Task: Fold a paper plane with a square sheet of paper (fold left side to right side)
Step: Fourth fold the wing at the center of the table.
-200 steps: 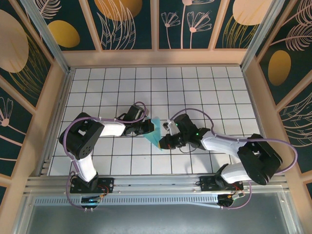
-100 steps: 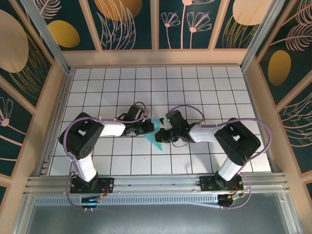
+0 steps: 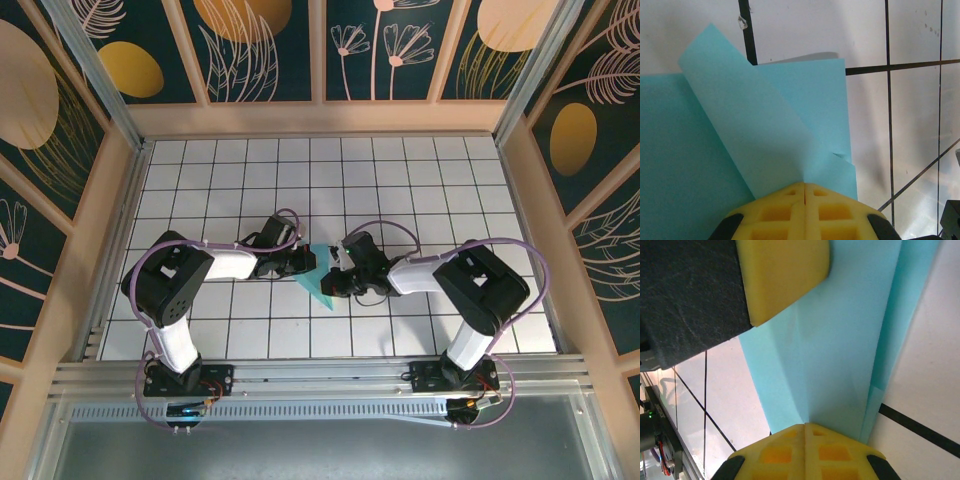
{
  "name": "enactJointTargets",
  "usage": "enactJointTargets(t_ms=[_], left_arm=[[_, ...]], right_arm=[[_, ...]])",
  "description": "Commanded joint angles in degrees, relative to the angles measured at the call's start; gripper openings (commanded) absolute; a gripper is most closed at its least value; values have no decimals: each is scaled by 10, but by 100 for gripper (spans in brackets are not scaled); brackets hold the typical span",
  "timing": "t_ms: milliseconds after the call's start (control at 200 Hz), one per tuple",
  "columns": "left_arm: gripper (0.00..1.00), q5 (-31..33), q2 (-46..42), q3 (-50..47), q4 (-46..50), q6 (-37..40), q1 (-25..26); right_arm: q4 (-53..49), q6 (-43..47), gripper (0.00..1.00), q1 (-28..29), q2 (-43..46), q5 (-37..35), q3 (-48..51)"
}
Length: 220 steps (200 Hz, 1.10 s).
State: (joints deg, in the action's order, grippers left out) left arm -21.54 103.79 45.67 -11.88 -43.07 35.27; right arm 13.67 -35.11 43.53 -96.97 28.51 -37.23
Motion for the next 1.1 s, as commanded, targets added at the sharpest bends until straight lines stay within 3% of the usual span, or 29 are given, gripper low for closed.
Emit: enactJointTargets(t_ms=[0, 245, 430, 636, 1096], left_arm=[[0, 66, 22, -12, 75, 8, -5], [0, 56, 4, -7, 54, 1, -5], [0, 53, -72, -17, 17, 0, -5], [0, -8, -123, -70, -54, -30, -4], [0, -45, -60, -82, -139, -69, 30]], right_arm=[[-20, 0, 0, -1, -16, -4, 15], [-43, 0, 0, 6, -24, -10, 24], [-69, 2, 0, 6, -33, -31, 18], [-77, 1, 0, 7, -40, -48, 12], [-95, 4, 0, 13, -50, -64, 6]])
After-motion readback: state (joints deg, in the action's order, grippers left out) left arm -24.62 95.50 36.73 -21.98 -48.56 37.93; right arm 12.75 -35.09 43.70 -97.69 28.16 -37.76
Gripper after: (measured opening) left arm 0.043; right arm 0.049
